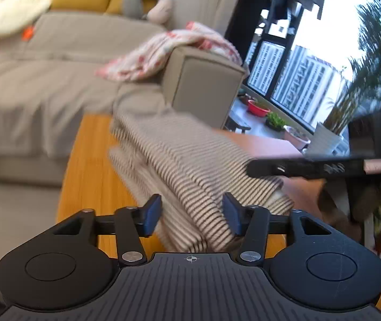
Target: Fold clothes
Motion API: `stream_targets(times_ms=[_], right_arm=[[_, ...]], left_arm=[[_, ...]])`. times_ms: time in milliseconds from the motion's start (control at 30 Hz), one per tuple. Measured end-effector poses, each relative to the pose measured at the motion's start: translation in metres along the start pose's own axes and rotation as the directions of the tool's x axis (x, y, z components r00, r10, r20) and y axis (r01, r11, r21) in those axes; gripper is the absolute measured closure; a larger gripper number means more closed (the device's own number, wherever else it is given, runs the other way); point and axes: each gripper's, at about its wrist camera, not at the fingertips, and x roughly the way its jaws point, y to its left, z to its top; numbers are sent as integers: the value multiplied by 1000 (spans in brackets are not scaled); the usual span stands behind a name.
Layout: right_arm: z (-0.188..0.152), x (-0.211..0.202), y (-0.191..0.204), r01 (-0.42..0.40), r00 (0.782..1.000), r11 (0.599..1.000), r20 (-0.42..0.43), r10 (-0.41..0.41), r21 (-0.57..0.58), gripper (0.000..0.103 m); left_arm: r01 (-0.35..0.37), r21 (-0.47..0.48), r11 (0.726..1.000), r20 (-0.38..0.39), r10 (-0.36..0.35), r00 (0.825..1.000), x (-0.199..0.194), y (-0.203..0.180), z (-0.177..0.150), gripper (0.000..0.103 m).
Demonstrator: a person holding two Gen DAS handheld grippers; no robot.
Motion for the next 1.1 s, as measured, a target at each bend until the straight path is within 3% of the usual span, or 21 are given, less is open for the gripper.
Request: stream_targets(times_ms=[100, 200, 367, 433, 500, 567, 600, 767, 833, 933, 1100], right_arm=[[-18, -5, -12, -35, 999, 987, -9, 37, 157, 21], [-27, -9, -15, -62, 998, 961, 16, 60, 270, 36], [-23, -31, 25, -16, 996, 998, 86, 11, 59, 43], [-25, -22, 30, 84, 996, 996, 40, -82, -40, 43], [-35, -11, 22, 130, 991, 990, -3, -131, -60, 40], [-40, -12, 12, 96, 995, 995, -4, -96, 21, 40], [-40, -14, 15, 104, 995, 995, 3, -104, 8, 40], [-35, -27, 29, 143, 988, 989, 63, -141, -41, 13], [-31, -32, 27, 161, 982, 987, 103, -158, -25, 8], [-34, -18, 26, 294, 956, 954, 39, -292, -61, 6], [-36, -12, 26, 311, 950, 947, 33, -310, -81, 1]], left_arm=[[65, -141, 988, 9, -64, 998, 8, 17, -10, 49], [73, -180, 981, 22, -70, 997, 14, 17, -10, 50], [64, -157, 986, 32, -60, 998, 22, 9, -12, 51], [60, -135, 989, 35, -55, 998, 25, 7, -14, 47], [55, -113, 992, 37, -51, 998, 28, 5, -15, 45], [53, -101, 993, 39, -49, 998, 29, 4, -18, 44], [54, -101, 993, 40, -50, 998, 28, 3, -21, 44], [57, -114, 992, 48, -52, 998, 28, 6, -23, 42], [52, -105, 993, 51, -46, 998, 28, 6, -23, 40], [51, -104, 993, 49, -46, 998, 28, 5, -24, 38], [47, -94, 994, 50, -42, 998, 28, 5, -26, 37]])
